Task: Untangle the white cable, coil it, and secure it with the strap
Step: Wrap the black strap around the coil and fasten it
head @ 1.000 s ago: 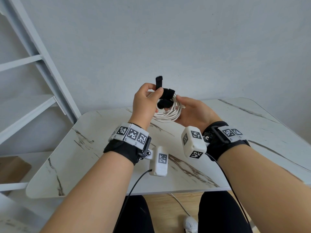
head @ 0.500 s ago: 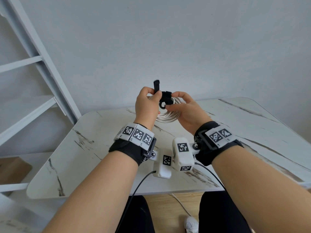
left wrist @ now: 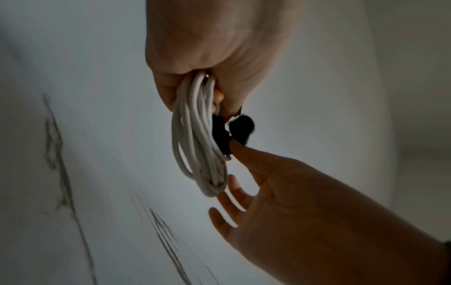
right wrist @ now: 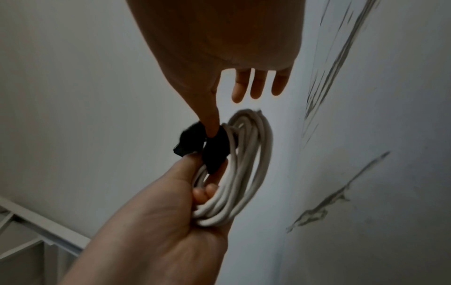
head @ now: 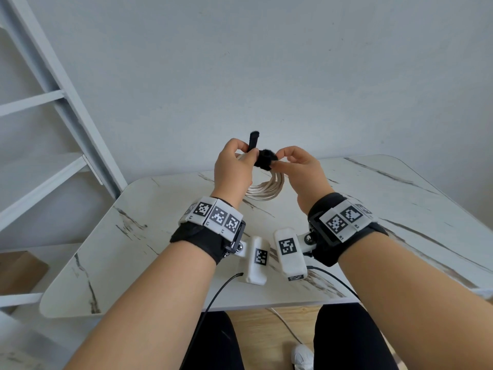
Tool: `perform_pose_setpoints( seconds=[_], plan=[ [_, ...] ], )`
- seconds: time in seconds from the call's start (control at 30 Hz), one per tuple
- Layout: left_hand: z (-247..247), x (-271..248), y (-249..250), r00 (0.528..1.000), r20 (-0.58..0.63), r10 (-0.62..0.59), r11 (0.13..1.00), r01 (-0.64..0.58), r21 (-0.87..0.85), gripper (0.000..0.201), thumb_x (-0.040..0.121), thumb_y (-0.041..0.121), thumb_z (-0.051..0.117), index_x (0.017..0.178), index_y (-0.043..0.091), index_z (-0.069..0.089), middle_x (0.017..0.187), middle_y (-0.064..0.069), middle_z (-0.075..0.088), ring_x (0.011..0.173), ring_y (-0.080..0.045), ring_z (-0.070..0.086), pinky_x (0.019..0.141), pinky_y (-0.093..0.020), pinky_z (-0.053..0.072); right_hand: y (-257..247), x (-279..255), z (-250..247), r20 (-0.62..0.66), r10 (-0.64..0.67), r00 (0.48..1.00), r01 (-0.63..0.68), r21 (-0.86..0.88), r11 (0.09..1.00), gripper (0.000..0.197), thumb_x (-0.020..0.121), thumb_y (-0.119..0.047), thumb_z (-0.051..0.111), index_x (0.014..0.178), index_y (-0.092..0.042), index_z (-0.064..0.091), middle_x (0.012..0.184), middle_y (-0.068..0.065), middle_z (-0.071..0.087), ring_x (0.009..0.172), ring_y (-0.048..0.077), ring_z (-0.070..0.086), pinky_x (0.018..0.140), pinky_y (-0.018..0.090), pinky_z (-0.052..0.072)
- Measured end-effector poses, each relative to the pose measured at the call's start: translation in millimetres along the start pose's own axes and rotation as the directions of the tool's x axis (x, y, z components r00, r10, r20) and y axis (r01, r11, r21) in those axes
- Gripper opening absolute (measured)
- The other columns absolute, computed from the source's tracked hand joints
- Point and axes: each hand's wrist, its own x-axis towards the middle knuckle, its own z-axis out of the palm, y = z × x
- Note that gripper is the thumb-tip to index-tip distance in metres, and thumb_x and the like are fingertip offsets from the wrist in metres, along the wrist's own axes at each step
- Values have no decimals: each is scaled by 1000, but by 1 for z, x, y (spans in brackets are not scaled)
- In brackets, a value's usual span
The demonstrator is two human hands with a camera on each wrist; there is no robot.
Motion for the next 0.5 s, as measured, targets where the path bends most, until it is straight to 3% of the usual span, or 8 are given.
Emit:
perform_pose_setpoints(
  seconds=[0.07,0.1,0.13,0.2,0.27,0.37,0.5],
  plan=[
    [-2,2,0,1000,-12,12,1000,-12,25,15,91,27,58,94,13,56,75,-3,55,53,-16,49,60,-39,54,-1,0,-2,6,-32,999,32,-46,998,21,80,-7,71,69,-22,60,116,10,62,115,15,52,84,26,36],
    [-3,3,0,1000,-21,13,999,-12,34,15,91,28,59,94,13,56,74,-2,53,56,-18,49,64,-42,55,-2,0,-3,25,-47,999,48,-46,998,21,80,-8,70,70,-22,59,113,10,63,113,15,55,86,26,38],
    [-5,4,-1,999,-29,12,999,-11,44,16,90,28,59,93,13,56,74,-1,53,59,-19,50,67,-44,55,-2,-1,-4,47,-62,997,64,-34,997,21,81,-7,69,72,-22,58,104,7,65,103,14,59,87,26,40],
    [-8,6,-3,999,-37,10,998,-7,64,16,89,28,59,92,13,57,75,-2,52,64,-23,50,70,-47,55,-6,-3,-7,93,-99,991,97,26,995,22,86,2,64,76,-16,55,77,-1,63,74,6,60,75,18,44],
    [-12,7,-7,999,-33,5,996,-2,84,15,89,28,60,90,14,57,79,-6,56,65,-24,51,71,-48,55,-13,-3,-9,107,-131,986,123,77,989,24,88,8,59,77,-13,52,69,0,57,65,8,57,69,15,45],
    [-17,5,-8,1000,13,-20,997,19,68,17,89,27,60,94,11,59,91,-11,61,60,-18,51,65,-42,56,-23,2,-12,94,-121,988,110,111,988,24,89,10,55,77,-11,51,77,10,60,73,22,60,83,32,52],
    [-15,0,-3,990,141,-15,1000,12,22,13,89,24,62,94,11,61,101,-13,66,57,-14,49,42,-19,43,-27,10,-9,22,-92,995,89,119,989,20,87,8,58,77,-8,53,78,14,62,70,24,60,85,39,54]
  ],
)
